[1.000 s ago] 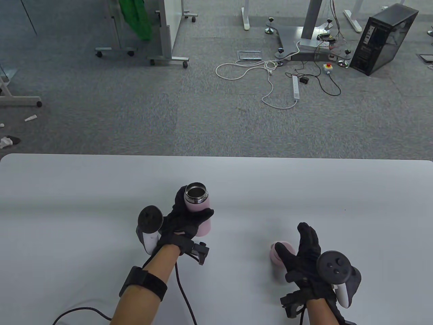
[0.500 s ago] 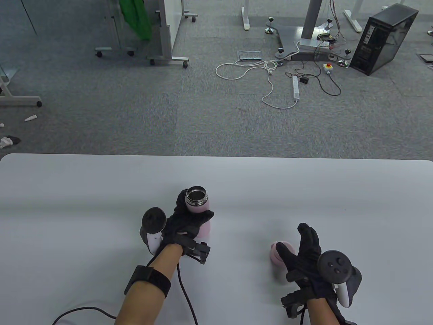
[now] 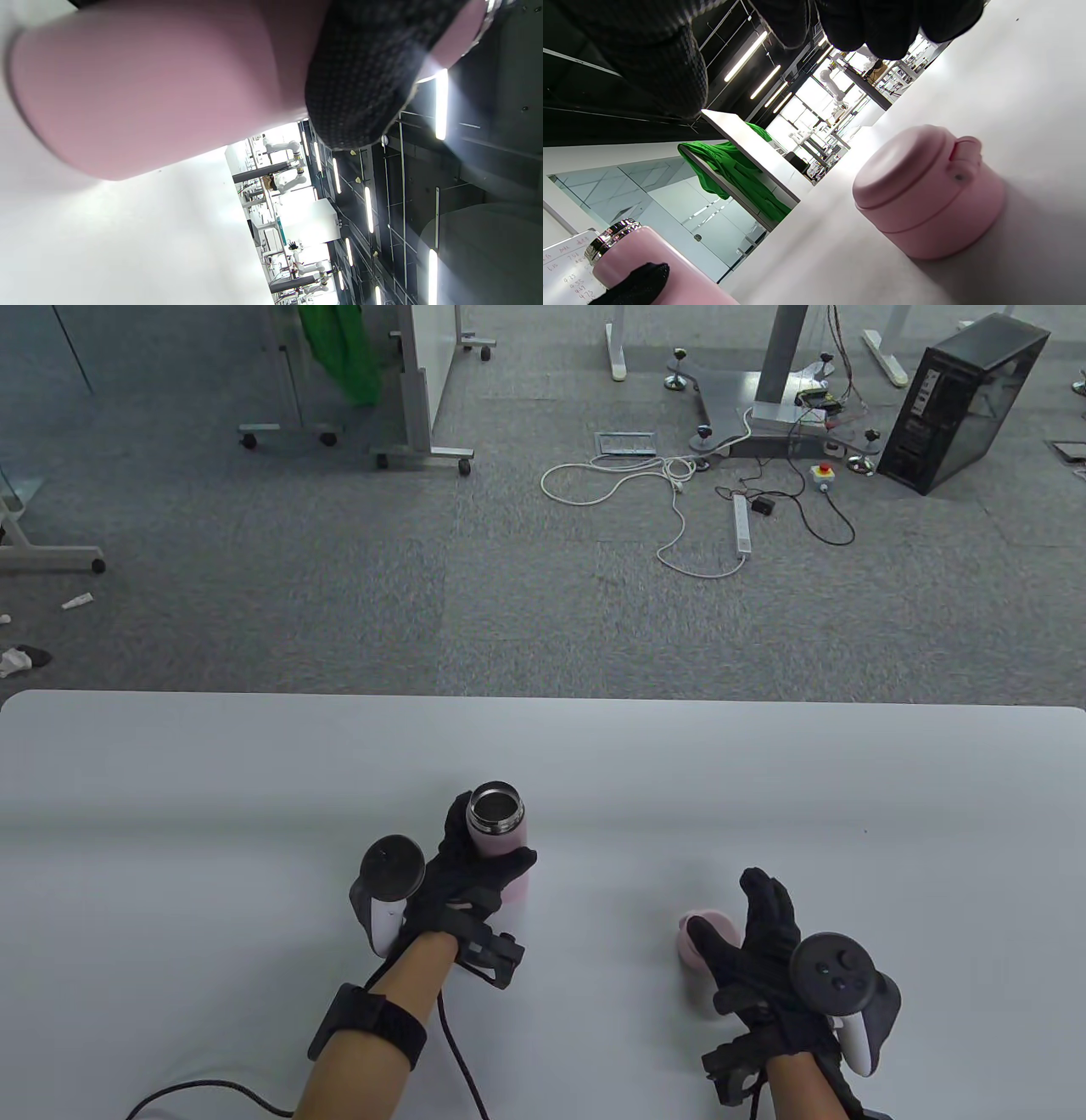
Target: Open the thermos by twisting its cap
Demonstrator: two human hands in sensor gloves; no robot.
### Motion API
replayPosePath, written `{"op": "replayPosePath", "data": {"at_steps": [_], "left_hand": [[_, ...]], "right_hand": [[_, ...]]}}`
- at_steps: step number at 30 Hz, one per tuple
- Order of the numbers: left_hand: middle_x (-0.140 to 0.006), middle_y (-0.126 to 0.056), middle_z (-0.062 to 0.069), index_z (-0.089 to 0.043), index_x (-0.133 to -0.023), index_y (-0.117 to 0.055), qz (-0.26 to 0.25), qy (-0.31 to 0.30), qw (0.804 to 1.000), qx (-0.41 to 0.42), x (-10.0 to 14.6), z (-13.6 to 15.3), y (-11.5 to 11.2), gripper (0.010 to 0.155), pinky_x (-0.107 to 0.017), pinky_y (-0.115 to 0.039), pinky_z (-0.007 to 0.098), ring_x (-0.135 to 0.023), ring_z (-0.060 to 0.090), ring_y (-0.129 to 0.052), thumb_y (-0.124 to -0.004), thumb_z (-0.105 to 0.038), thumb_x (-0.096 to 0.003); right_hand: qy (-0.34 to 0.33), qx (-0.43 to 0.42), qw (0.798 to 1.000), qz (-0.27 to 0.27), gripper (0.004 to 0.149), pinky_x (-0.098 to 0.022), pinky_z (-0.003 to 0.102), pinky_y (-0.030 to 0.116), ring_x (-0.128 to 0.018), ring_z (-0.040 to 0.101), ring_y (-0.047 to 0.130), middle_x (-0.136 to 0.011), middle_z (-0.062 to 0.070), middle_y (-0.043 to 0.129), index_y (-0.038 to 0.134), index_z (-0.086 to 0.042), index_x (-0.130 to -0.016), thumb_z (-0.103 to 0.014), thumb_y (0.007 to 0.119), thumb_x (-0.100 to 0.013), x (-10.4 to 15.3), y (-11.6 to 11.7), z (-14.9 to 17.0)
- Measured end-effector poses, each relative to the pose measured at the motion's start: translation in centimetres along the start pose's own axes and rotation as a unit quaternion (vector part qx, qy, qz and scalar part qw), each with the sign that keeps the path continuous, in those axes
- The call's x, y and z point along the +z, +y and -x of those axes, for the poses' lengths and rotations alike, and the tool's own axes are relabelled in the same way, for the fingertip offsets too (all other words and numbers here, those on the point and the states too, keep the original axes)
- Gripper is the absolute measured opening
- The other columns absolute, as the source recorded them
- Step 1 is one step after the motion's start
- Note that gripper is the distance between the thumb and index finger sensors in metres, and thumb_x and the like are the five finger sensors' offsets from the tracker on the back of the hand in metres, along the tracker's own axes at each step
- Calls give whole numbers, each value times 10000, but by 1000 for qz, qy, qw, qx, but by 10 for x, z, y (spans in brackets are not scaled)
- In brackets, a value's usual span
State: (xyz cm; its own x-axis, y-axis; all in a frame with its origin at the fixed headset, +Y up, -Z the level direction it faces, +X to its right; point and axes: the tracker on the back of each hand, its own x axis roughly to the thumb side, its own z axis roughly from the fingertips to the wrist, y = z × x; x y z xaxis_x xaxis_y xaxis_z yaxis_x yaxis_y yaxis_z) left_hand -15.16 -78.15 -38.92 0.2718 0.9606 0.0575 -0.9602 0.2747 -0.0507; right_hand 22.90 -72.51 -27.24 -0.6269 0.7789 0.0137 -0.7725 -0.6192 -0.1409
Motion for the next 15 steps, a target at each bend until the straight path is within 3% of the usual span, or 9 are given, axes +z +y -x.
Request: {"op": "replayPosePath", "data": {"at_steps": [6,12,15], "left_hand": [[-1139,-461,127,-295,-1065,-354,11,10,1000,-13,1,1,-3,970,-635,-603,651,-1044,438,-548,-987,-373,-335],[-1146,-418,151,-292,-1077,-237,19,8,999,-49,5,-1,-1,1060,-655,-562,679,-1043,482,-543,-992,-409,-341],[-1146,-376,177,-289,-1071,-233,35,-2,997,-70,11,-7,3,993,-676,-521,694,-1057,482,-512,-987,-422,-439]], "right_hand": [[-2,-2,1000,7,973,-710,746,393,-997,630,416,-1155,348,301,284,-73,-1171,-552,866,-555,1,-3,-1],[-6,-4,1000,6,973,-709,746,395,-997,630,420,-1154,351,303,288,-71,-1171,-552,867,-554,1,-3,-1],[-9,-6,1000,6,972,-710,746,393,-997,630,417,-1155,350,301,288,-72,-1171,-552,866,-555,1,-3,-2]]}}
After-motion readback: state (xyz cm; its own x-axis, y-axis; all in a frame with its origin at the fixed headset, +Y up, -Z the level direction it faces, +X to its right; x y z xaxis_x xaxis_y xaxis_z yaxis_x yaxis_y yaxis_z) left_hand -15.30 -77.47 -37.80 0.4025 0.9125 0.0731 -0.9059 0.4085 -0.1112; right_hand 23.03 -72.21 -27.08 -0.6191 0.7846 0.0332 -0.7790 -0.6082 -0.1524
